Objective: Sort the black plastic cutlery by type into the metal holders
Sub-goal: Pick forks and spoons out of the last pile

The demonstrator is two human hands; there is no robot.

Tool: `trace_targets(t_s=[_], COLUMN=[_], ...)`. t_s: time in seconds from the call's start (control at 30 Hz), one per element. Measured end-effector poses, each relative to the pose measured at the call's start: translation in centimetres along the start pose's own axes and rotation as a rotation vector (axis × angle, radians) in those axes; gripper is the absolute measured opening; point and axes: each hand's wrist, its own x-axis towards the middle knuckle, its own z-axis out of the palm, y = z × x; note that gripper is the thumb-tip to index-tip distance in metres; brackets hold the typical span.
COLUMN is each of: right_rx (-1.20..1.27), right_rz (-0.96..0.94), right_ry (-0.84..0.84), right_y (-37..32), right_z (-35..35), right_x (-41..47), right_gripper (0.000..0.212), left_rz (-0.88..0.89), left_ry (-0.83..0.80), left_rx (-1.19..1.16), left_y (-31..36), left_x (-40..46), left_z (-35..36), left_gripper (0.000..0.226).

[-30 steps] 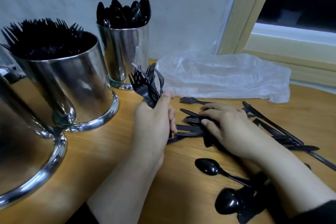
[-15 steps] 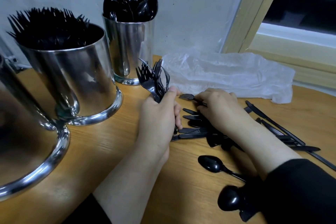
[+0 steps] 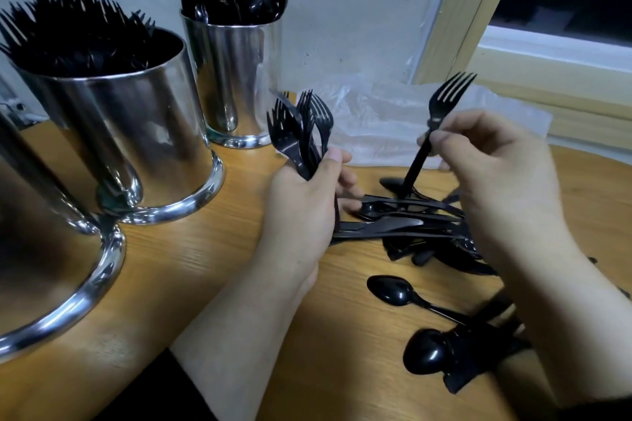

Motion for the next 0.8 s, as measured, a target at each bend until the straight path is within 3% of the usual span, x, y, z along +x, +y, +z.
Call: trace_targets(t_s=[0.1, 0.27, 0.37, 0.47, 0.57, 0.7, 0.8], right_rx=[0.221, 0.207, 0.043, -0.240, -0.496, -0.626, -0.729], right_rz=[0.173, 0.198, 0.159, 0.057, -0.020, -0.028, -0.038], right_ry=[-0.101, -0.153, -0.160, -0.185, -0.389, -0.647, -0.685], right_y=[0.8, 1.1, 0.8, 1.5, 1.9, 2.3, 2.5], right_z=[0.0, 0.7, 0.2, -1.9, -4.8, -6.6, -6.3], right_x=[-1.8, -2.9, -3.1, -3.4, -4.8, -7.2, -8.3], right_gripper=[0.012, 0.008, 0.005, 0.005, 0.008, 0.023, 0.032], left_rz=[0.002, -0.028, -0.041, -0.032, -0.002, 0.076, 0.081], left_ry=[-0.122, -0.309, -0.307, -0.261, -0.174, -0.094, -0.045], left_rx=[0.108, 0.207, 0.192, 0.149, 0.140, 0.167, 0.211], left_y=[-0.1, -0.3, -0.7, -0.5, -0.4, -0.3, -0.7], left_x=[-0.6, -1.6, -1.4, -1.3, -1.4, -2.8, -4.9], left_z=[0.4, 1.2, 1.0, 0.7, 0.5, 0.2, -0.6], left_gripper=[0.026, 0.033, 0.035, 0.020, 0.026, 0.039, 0.022])
